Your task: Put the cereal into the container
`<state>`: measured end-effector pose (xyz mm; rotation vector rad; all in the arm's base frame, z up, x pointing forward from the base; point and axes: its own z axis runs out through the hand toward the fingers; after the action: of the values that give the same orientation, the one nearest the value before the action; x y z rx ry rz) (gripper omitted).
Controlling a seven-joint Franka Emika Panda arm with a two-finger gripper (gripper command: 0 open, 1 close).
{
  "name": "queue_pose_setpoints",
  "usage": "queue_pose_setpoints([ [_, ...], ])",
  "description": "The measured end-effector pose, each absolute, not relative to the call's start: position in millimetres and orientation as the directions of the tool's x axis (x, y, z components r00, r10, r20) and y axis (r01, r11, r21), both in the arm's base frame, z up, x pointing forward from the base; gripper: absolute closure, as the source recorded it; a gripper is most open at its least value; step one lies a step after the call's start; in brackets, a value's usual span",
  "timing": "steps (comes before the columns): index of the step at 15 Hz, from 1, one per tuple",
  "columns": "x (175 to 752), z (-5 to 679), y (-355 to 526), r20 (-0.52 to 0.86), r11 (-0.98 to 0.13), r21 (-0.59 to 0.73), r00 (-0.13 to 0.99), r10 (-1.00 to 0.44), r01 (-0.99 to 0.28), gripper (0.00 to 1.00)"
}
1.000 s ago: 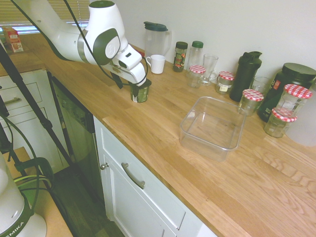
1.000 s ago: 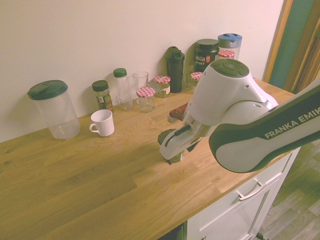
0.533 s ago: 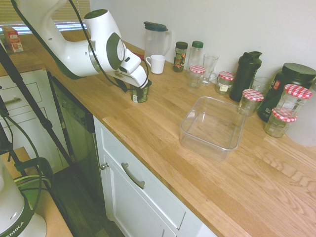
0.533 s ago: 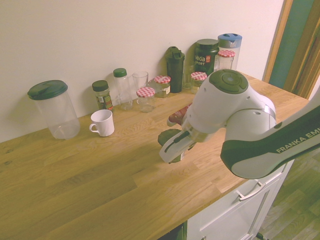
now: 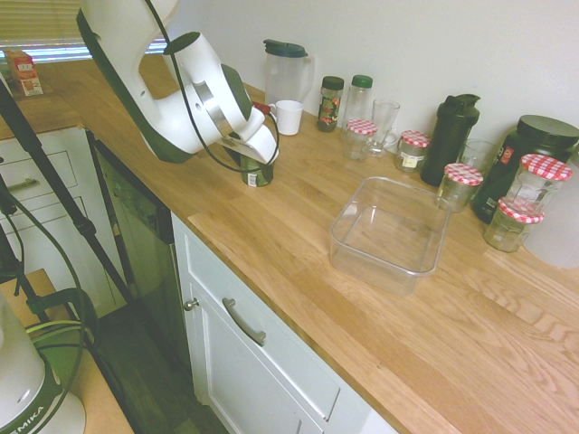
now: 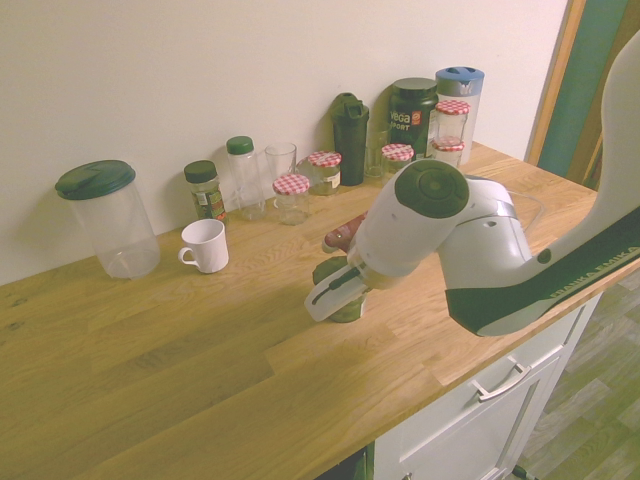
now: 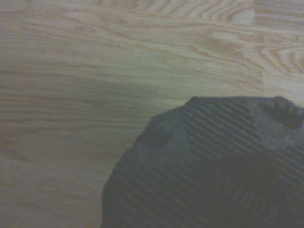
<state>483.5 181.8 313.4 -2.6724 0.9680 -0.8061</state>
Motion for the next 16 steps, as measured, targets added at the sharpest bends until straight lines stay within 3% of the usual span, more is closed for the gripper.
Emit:
queue_pose_setpoints([
  [11, 487.9, 312.0, 168.9, 0.412, -0.730, -0.384, 0.603, -0.683, -0.565, 1.00],
  [16, 503.1, 346.0, 135.5, 0.399, -0.660, -0.459, 0.526, -0.751, -0.594, 1.00],
])
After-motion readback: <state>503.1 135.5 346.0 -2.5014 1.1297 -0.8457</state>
